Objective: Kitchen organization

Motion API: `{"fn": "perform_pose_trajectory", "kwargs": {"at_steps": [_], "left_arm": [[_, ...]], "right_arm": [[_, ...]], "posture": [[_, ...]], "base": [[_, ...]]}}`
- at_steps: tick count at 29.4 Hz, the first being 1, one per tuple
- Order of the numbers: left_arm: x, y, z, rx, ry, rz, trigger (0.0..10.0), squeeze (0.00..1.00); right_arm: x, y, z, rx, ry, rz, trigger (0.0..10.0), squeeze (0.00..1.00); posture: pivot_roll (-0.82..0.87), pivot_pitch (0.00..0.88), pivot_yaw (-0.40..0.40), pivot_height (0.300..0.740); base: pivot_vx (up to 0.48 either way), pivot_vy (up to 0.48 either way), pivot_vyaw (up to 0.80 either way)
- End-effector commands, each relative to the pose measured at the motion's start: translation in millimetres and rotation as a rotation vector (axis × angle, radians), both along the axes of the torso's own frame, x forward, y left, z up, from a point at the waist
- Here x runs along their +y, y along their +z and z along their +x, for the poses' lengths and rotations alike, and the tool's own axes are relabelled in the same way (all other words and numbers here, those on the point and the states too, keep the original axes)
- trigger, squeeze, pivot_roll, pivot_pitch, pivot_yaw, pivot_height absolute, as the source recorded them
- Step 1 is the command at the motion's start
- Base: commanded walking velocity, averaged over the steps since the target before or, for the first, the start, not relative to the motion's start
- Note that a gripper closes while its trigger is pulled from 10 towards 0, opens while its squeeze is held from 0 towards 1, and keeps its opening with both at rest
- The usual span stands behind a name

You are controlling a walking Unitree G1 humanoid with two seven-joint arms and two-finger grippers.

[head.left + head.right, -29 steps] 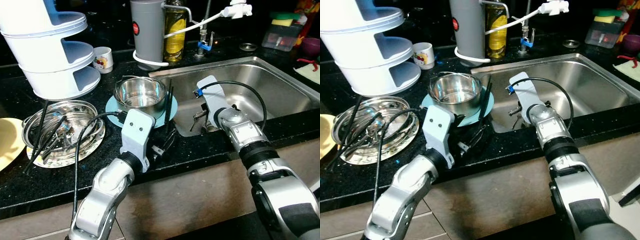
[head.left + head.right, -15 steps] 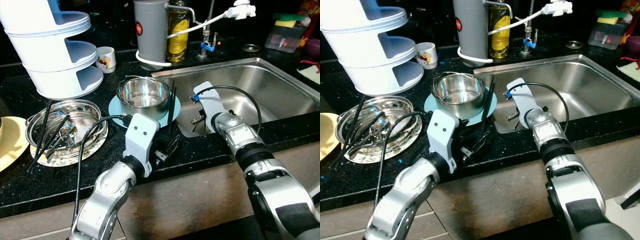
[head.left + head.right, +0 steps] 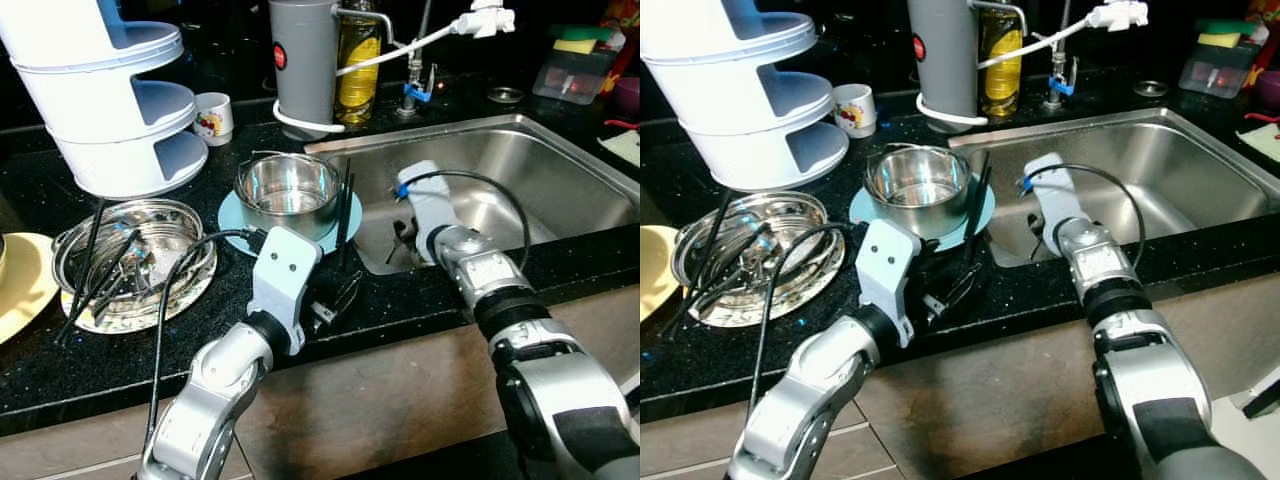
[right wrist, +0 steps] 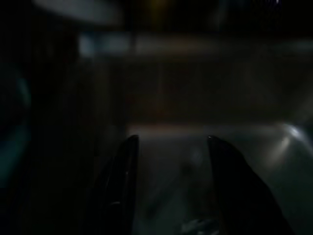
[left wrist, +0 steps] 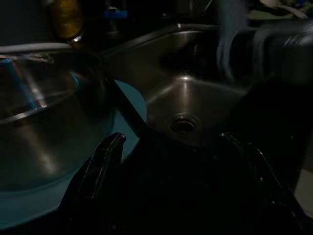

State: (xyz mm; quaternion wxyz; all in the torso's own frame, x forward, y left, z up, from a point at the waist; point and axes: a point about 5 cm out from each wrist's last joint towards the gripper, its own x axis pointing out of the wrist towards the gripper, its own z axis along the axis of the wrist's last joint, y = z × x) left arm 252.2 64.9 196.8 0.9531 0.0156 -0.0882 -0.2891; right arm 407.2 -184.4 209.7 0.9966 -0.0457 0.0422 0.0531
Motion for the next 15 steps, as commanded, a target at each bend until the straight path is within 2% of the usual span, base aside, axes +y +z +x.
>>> {"fn": "perform_pose_trajectory", "kwargs": {"at_steps": [1, 2, 3, 5, 6, 7, 9, 11, 14, 15], "left_arm": [[6.1, 5, 3.6, -0.027, 0.048, -0.010, 10.0, 0.00], [7.4, 6, 4.7, -0.032, 0.060, -0.013, 10.0, 0.00], [7.4, 6, 4.7, -0.032, 0.060, -0.013, 10.0, 0.00], [13.0, 9, 7.8, -0.054, 0.107, -0.020, 10.0, 0.00], [13.0, 9, 7.8, -0.054, 0.107, -0.020, 10.0, 0.00], [18.5, 11, 9.7, -0.067, 0.150, -0.026, 10.0, 0.00], [21.7, 12, 10.9, -0.074, 0.177, -0.030, 10.0, 0.00], [21.7, 12, 10.9, -0.074, 0.177, -0.030, 10.0, 0.00], [35.4, 7, 10.2, -0.055, 0.276, -0.025, 10.0, 0.00], [35.4, 7, 10.2, -0.055, 0.276, -0.025, 10.0, 0.00]], "right_arm": [[1.3, 33, 1.1, -0.171, 0.017, 0.206, 10.0, 0.00], [1.9, 39, 0.4, -0.199, 0.034, 0.255, 10.0, 0.00], [1.9, 39, 0.4, -0.199, 0.034, 0.255, 10.0, 0.00], [6.6, 61, -5.2, -0.337, 0.119, 0.365, 10.0, 0.00], [6.6, 61, -5.2, -0.337, 0.119, 0.365, 10.0, 0.00], [16.0, 71, -10.4, -0.401, 0.227, 0.374, 10.0, 0.00], [23.3, 74, -13.7, -0.424, 0.301, 0.348, 10.0, 0.00], [23.3, 74, -13.7, -0.424, 0.301, 0.348, 10.0, 0.00], [51.1, 79, -25.0, -0.462, 0.524, 0.169, 10.0, 0.00], [51.1, 79, -25.0, -0.462, 0.524, 0.169, 10.0, 0.00]], "posture": [[0.01, 0.000, 0.031, 0.740], [0.01, 0.000, 0.031, 0.740], [0.01, 0.000, 0.031, 0.740], [0.02, 0.000, 0.026, 0.740], [0.02, 0.000, 0.026, 0.740], [0.02, 0.000, 0.028, 0.740], [0.02, 0.000, 0.025, 0.740], [0.02, 0.000, 0.025, 0.740], [0.03, 0.000, 0.019, 0.740], [0.03, 0.000, 0.019, 0.740]], "base": [[0.000, 0.000, 0.00], [0.000, 0.000, 0.00], [0.000, 0.000, 0.00], [0.000, 0.000, 0.00], [0.000, 0.000, 0.00], [0.000, 0.000, 0.00], [0.000, 0.000, 0.00], [0.000, 0.000, 0.00], [0.000, 0.000, 0.00], [0.000, 0.000, 0.00]]}}
